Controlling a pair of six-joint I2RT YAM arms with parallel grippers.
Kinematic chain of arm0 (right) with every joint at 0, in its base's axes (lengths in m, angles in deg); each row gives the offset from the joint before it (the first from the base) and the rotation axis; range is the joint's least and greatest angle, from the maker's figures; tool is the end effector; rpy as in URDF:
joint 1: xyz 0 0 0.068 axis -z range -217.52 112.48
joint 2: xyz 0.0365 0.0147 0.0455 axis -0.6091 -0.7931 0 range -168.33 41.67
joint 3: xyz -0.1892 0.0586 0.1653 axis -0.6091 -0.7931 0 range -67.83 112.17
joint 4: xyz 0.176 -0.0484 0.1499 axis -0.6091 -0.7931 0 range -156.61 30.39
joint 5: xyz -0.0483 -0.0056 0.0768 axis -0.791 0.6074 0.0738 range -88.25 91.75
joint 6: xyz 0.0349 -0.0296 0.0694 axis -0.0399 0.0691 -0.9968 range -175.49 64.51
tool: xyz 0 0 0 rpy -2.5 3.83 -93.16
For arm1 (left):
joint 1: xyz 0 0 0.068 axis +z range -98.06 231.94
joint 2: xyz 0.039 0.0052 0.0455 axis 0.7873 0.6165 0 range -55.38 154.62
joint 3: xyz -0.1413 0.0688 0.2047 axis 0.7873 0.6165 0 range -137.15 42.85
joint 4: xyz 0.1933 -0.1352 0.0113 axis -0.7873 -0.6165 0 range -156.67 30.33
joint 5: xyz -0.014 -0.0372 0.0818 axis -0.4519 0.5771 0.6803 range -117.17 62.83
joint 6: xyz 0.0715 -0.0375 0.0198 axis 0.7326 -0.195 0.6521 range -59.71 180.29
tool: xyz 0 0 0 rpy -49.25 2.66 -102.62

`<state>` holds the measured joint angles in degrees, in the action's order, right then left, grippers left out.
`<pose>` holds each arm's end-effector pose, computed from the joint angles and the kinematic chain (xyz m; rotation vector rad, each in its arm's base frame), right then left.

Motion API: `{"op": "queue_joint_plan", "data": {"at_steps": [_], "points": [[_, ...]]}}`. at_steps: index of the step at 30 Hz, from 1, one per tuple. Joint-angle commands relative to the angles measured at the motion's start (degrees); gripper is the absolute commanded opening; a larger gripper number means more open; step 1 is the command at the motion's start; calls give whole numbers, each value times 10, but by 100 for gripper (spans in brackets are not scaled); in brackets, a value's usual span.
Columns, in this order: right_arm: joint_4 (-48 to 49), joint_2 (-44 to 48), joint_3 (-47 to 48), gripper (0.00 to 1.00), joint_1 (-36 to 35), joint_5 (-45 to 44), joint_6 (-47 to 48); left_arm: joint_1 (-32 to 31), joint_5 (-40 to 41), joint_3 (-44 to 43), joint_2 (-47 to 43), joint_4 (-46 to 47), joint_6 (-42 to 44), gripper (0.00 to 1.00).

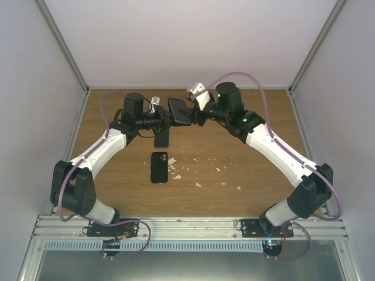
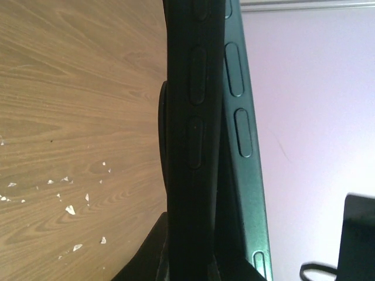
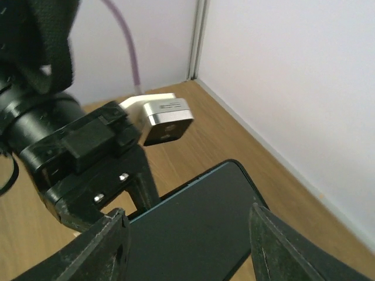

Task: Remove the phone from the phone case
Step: Remove the phone case from the phone.

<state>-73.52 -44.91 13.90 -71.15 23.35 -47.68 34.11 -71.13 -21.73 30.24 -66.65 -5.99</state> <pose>0.2860 0.2224 0.3576 -0.9205 1.6954 0.6614 0.3057 -0.1513 0.2800 -0.4350 2.3236 -1.6127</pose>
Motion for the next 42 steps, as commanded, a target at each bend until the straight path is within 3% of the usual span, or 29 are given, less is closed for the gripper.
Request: {"op": "queue_joint_plan", "data": {"at_steps": [1, 18, 42], "points": [[-17, -6, 14, 54, -45, -103, 98, 9, -25, 6, -10, 86, -37, 0], [-26, -25, 2, 48, -103, -115, 145, 15, -28, 8, -9, 78, -35, 0], [29, -28, -46, 42, -107, -261, 219, 15, -57, 11, -12, 92, -45, 0]]}}
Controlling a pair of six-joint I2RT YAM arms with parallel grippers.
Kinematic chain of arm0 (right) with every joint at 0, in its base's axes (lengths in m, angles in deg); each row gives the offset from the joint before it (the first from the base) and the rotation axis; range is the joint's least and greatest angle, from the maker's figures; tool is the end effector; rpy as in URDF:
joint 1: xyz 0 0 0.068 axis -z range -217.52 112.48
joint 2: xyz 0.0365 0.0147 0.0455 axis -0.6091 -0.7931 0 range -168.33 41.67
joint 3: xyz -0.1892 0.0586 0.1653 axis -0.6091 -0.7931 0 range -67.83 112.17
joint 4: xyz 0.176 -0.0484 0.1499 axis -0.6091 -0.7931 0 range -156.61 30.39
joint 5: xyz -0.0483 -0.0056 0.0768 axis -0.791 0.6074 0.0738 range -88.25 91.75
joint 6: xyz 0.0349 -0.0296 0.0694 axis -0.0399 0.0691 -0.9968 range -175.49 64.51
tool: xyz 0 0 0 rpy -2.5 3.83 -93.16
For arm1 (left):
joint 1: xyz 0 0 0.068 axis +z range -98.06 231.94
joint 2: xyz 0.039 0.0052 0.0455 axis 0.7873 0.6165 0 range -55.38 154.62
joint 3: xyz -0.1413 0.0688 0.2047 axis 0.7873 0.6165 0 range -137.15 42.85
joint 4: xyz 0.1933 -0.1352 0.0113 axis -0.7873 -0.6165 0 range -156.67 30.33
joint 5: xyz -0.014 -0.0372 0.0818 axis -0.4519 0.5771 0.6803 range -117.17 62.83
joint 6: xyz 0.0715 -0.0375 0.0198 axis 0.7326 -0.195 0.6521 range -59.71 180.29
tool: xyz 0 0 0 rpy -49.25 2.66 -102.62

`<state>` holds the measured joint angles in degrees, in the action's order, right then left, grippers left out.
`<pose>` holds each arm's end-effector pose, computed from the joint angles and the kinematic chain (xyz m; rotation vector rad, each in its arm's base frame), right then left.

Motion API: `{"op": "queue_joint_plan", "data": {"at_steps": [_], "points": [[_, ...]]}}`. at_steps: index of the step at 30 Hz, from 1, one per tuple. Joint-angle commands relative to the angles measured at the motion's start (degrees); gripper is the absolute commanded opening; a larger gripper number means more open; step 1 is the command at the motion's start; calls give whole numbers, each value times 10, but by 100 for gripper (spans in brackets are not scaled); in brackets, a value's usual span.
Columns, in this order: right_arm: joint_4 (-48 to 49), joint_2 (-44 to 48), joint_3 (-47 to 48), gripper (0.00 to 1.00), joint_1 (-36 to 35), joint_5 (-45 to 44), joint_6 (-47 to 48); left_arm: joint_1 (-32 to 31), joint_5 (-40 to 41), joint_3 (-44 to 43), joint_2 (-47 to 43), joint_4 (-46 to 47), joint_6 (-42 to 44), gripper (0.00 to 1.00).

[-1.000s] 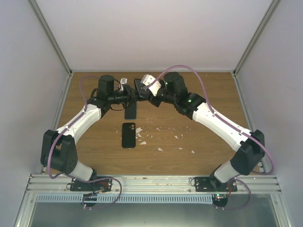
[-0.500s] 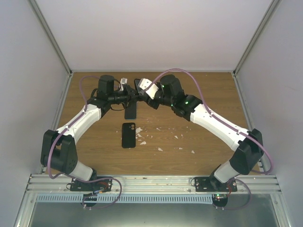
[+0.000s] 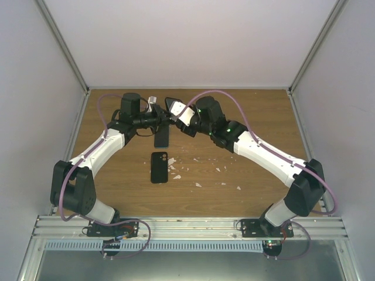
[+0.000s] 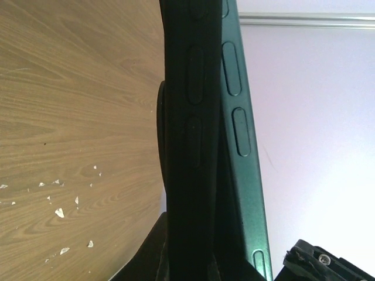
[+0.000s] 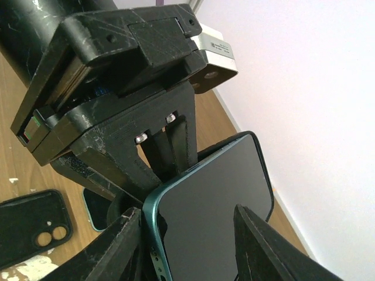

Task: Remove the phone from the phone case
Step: Remove the phone case from the phone.

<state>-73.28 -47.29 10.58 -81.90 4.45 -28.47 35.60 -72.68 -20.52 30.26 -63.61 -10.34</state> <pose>0.2651 0.2642 0.3211 -1.1923 1.6071 0.2419 0.3092 -0.1446 0.2793 -0.5105 2.2986 -1.6689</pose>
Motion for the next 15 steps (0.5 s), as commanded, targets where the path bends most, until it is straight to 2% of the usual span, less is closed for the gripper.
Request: {"op": "queue_joint_plan", "data": {"at_steps": [1, 7, 15], "points": [[34, -4, -14, 41, 1, -87, 33, 0, -45, 0, -13, 62, -1, 0], [90, -3, -37, 35, -2, -169, 93, 0, -65, 3, -15, 65, 4, 0], [130, -25, -51, 33, -8, -210, 155, -15, -87, -2, -14, 79, 15, 0]]}}
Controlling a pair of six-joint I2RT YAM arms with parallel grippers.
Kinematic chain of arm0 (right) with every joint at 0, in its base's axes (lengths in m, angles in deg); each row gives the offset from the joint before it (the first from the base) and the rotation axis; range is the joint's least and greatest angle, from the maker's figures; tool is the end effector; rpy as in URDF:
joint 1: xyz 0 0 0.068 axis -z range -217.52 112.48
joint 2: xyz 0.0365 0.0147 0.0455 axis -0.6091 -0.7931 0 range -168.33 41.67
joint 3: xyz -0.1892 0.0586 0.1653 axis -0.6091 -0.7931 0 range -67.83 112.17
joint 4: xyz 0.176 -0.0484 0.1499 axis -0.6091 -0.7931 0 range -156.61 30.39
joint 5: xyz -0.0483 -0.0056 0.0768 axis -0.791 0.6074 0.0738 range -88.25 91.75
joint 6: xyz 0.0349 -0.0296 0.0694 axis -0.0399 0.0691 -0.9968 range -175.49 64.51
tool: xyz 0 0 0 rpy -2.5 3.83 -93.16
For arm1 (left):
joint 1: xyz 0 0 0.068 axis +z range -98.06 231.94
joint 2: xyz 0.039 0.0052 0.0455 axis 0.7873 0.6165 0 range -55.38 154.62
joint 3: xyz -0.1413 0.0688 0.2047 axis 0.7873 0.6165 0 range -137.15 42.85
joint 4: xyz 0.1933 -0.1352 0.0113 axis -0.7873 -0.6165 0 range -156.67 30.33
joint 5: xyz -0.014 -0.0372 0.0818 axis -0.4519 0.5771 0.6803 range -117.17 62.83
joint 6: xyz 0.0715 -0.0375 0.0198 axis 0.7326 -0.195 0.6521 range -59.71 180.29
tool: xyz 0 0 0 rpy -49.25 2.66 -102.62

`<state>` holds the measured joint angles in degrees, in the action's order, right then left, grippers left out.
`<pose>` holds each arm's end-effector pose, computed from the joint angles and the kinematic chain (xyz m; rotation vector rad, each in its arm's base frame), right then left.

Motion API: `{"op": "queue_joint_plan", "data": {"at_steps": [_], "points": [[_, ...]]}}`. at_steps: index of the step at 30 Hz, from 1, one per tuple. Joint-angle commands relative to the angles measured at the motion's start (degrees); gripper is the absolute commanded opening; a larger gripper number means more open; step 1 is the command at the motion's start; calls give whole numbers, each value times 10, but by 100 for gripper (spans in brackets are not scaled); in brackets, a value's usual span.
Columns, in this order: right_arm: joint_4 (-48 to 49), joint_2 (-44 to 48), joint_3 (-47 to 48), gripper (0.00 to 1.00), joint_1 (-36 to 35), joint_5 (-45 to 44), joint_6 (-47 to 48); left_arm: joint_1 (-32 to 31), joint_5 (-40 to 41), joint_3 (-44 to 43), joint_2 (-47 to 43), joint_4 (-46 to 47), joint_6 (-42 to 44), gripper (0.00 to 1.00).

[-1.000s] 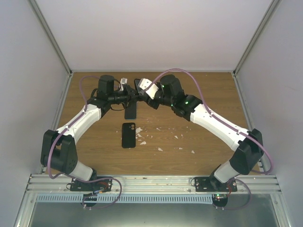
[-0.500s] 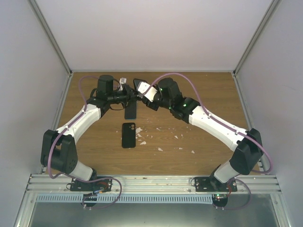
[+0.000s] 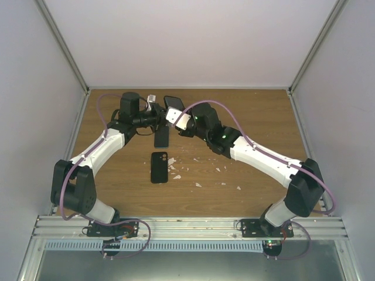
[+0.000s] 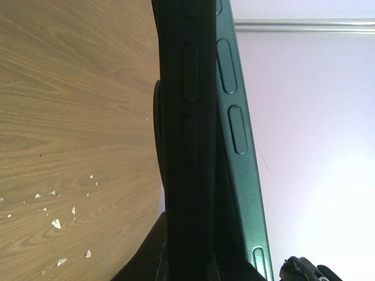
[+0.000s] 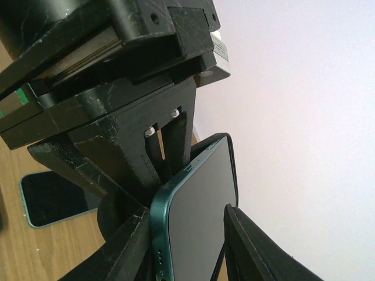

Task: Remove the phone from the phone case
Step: Remove the phone case from the phone.

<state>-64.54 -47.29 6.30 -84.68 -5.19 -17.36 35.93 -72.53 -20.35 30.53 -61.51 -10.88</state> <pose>0.2640 0.2719 0.3150 -1.2348 1.4611 -0.0097 0.3126 -0.1435 0.2809 -0.5054 2.2698 -1.6747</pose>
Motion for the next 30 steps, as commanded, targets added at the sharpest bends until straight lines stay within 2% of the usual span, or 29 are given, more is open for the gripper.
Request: {"op": "queue_joint_plan", "data": {"at_steps": [1, 8, 16, 25, 30], "points": [[46, -30, -8, 33, 19, -122, 51, -20, -90, -5, -18, 59, 23, 0], [67, -45, -14, 28, 29, -136, 65, -29, -96, 3, -25, 66, 25, 0], [71, -52, -9, 18, 49, -119, 84, -41, -103, 1, -28, 70, 33, 0], [68, -64, 9, 16, 63, -108, 88, -52, -110, 2, -30, 70, 50, 0], [63, -66, 31, 9, 69, -108, 84, -52, -100, 1, -31, 57, 62, 0]]}}
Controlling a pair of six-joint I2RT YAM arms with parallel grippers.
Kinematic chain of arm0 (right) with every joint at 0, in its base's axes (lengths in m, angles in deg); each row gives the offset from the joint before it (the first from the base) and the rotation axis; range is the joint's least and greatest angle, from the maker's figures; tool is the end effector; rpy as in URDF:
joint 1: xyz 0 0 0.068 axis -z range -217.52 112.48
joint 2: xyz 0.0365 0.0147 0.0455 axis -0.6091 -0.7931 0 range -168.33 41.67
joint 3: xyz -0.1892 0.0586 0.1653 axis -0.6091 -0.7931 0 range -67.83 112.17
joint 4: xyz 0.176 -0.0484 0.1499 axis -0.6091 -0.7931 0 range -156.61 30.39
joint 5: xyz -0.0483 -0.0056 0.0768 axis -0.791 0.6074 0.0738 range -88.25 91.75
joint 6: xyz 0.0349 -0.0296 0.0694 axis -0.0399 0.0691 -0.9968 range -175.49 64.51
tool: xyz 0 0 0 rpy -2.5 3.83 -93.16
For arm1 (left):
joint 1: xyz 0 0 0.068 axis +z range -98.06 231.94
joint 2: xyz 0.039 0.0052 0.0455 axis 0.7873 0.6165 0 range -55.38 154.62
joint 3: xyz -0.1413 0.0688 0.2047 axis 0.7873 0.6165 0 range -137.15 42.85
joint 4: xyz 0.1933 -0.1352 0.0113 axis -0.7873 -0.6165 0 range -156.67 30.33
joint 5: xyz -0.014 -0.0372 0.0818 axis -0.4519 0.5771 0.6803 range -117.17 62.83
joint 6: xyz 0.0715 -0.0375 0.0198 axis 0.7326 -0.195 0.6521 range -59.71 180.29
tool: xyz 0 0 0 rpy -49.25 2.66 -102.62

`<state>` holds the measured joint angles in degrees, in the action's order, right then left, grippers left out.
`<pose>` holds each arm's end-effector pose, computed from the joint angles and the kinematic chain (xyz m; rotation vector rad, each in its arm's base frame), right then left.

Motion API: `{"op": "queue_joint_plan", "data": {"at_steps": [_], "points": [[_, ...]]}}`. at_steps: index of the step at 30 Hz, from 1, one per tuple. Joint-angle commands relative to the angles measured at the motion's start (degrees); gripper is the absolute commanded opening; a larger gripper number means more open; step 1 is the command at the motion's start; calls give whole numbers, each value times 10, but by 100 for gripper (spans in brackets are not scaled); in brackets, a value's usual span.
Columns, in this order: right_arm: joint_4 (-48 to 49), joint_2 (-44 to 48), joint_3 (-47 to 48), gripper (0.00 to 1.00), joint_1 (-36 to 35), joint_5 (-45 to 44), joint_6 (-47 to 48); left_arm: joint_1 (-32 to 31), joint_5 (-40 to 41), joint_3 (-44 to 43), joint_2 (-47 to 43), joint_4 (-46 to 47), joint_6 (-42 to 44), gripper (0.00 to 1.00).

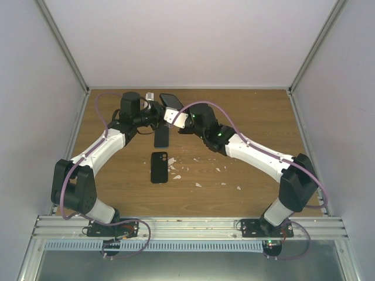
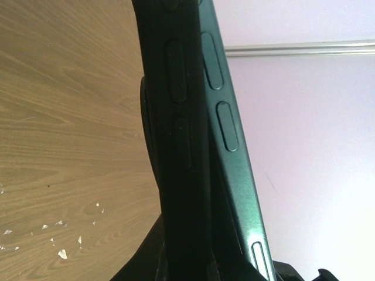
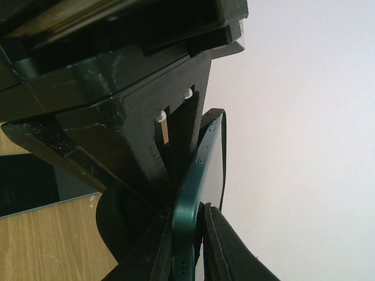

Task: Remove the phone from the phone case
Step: Remove the phone case from the phone.

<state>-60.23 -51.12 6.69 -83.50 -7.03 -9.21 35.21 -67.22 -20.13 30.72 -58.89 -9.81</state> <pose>0.2829 0.2769 0.3033 -1.2949 1.3893 -0.1491 0.3187 -0.1446 0.2820 -0.5081 2.2073 -1.5959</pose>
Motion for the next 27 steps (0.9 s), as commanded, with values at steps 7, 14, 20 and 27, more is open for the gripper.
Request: {"op": "queue_joint_plan", "data": {"at_steps": [7, 14, 20, 27], "points": [[-14, 2, 67, 1, 58, -64, -34, -27, -107, -2, -25, -21, 82, 0], [-83, 21, 101, 0, 59, -14, -78, -13, -30, -26, -20, -99, 152, 0], [-92, 14, 96, 1, 59, -7, -72, -13, -60, -18, -20, -72, 132, 0], [-97, 10, 93, 0, 59, 10, -75, -14, -93, -28, -23, -45, 130, 0]]}}
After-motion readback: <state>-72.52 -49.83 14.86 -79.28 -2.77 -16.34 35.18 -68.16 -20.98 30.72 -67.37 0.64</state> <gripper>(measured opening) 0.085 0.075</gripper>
